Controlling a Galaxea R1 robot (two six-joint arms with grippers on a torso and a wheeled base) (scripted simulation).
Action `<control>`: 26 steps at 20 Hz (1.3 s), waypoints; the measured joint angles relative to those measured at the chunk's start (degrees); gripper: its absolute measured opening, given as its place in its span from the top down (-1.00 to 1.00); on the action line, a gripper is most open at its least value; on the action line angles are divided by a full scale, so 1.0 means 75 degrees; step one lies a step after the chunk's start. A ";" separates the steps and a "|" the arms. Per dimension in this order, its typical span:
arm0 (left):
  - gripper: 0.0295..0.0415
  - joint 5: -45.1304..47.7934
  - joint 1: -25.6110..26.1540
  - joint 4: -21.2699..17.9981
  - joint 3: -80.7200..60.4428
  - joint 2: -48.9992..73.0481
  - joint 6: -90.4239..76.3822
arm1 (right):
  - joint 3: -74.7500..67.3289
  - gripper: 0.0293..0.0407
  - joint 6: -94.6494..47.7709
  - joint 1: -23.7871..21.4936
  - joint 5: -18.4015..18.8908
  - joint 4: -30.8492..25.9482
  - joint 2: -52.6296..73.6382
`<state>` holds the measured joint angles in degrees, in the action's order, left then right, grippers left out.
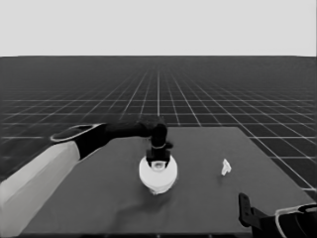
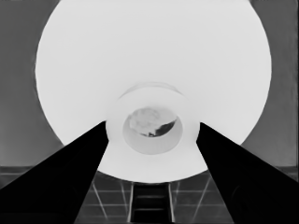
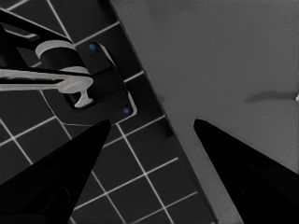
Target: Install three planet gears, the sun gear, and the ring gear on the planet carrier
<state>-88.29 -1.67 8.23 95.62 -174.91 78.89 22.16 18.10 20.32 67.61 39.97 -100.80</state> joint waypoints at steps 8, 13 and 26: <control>0.11 0.0178 0.0674 0.0641 0.0583 -0.0276 -0.0245 | 0.0000 -0.61 0.0000 0.0000 0.0000 0.0000 0.0000; 0.11 0.0206 0.0748 0.0720 0.0641 -0.0292 -0.0278 | 0.0000 -0.61 0.0000 0.0000 0.0000 0.0000 0.0000; 0.12 0.0202 0.0760 0.0721 0.0641 -0.0291 -0.0981 | 0.0000 -0.61 0.0000 0.0000 0.0000 0.0000 0.0000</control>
<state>-86.77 4.03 13.64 100.43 -177.09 71.54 22.16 18.10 20.32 67.61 39.97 -100.80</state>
